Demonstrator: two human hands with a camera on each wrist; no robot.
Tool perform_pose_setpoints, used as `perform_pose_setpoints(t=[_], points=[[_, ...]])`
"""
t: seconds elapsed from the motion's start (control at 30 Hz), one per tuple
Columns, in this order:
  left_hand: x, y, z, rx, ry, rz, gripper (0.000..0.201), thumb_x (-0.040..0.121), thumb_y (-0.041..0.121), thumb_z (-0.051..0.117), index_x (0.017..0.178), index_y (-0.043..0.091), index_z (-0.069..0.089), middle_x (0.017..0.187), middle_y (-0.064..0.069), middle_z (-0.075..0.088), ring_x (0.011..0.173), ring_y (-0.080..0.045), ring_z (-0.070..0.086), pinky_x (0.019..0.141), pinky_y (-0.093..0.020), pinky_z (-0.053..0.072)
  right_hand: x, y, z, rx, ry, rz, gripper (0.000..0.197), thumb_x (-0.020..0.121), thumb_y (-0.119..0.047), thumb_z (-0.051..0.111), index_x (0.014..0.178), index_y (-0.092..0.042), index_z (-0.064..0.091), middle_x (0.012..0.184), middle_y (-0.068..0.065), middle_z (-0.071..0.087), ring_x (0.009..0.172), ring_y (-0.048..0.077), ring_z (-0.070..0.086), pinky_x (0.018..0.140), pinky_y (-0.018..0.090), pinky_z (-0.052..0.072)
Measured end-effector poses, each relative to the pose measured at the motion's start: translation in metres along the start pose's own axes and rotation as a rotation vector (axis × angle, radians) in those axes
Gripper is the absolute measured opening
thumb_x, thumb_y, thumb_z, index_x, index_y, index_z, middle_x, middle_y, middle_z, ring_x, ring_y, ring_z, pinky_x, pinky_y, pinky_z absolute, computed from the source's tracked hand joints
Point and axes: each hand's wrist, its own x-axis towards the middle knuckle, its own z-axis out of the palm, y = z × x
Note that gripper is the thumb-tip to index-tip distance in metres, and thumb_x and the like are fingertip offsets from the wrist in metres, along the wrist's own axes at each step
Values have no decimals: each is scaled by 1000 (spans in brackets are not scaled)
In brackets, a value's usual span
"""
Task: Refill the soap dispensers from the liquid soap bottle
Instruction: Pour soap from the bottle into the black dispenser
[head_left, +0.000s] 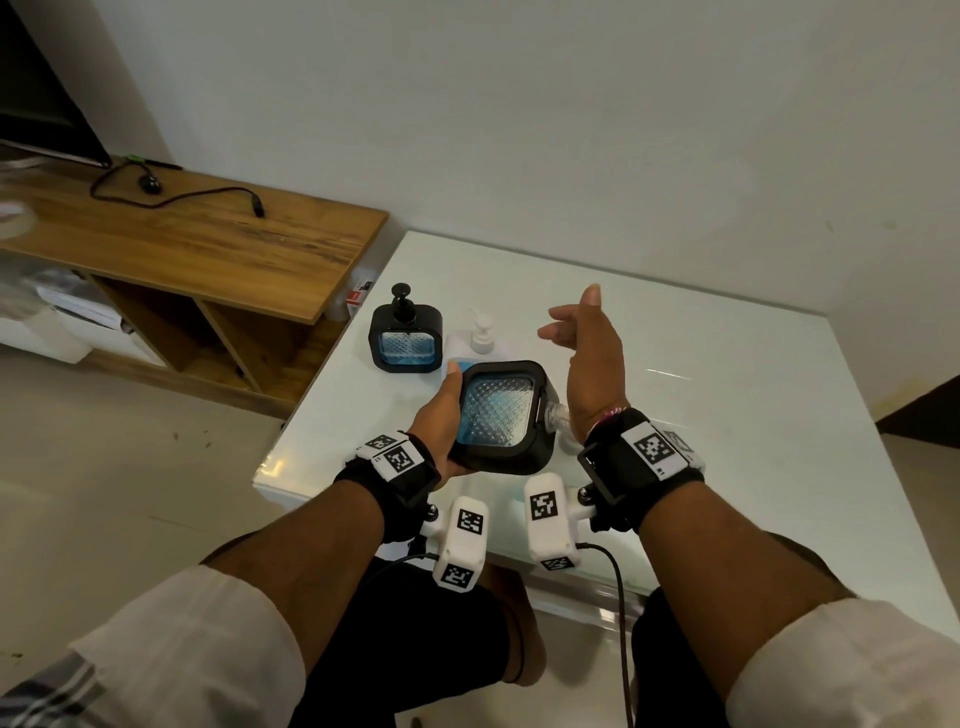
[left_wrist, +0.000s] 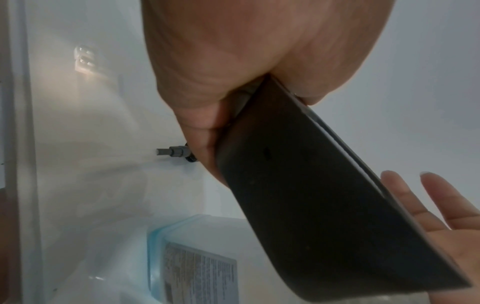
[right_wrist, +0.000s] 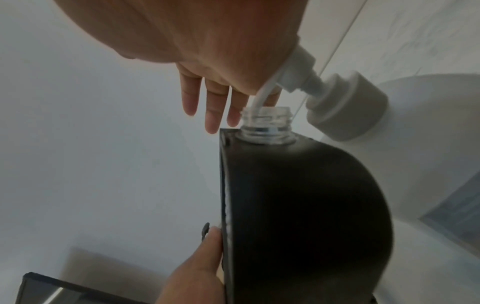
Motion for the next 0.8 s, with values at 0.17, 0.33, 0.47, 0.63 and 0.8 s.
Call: perform_pose_setpoints(t=[0.17,0.33,0.47,0.63,0.8], points=[[2,1,-1,13,24,-13,60,98,71,39,118,21,66,106,-11,75,93,-28,71,66,-39,59,-1,5,4,-79,-3,-44,57,97,-60,29,97,-16,65,96,8,69,92,14,61,78,25,38],[-2,2,0,13,22,-19,60,98,71,39,113,20,66,104,-10,75,89,-26,72,61,-36,59,-1,8,5,-94,11,-76,57,98,-59,31,94,-14,66,91,7,69,87,16,62,78,28,43],[-3,2,2,1,-1,-20,59,100,69,37,110,20,68,99,-9,75,85,-25,72,63,-35,58,-1,4,4,12,60,-83,61,89,-63,35,66,-13,61,62,5,56,62,18,52,65,36,44],[-1,4,1,16,24,-12,62,98,71,38,116,19,67,104,-10,75,89,-26,72,67,-38,58,-1,6,2,38,59,-75,61,95,-56,38,55,-13,56,52,7,50,50,17,46,58,32,40],[-3,4,3,32,42,-6,68,97,72,41,131,18,63,117,-12,73,94,-28,71,66,-39,59,3,7,-1,87,72,-23,56,87,-60,39,71,-11,61,70,7,63,70,19,58,69,34,48]])
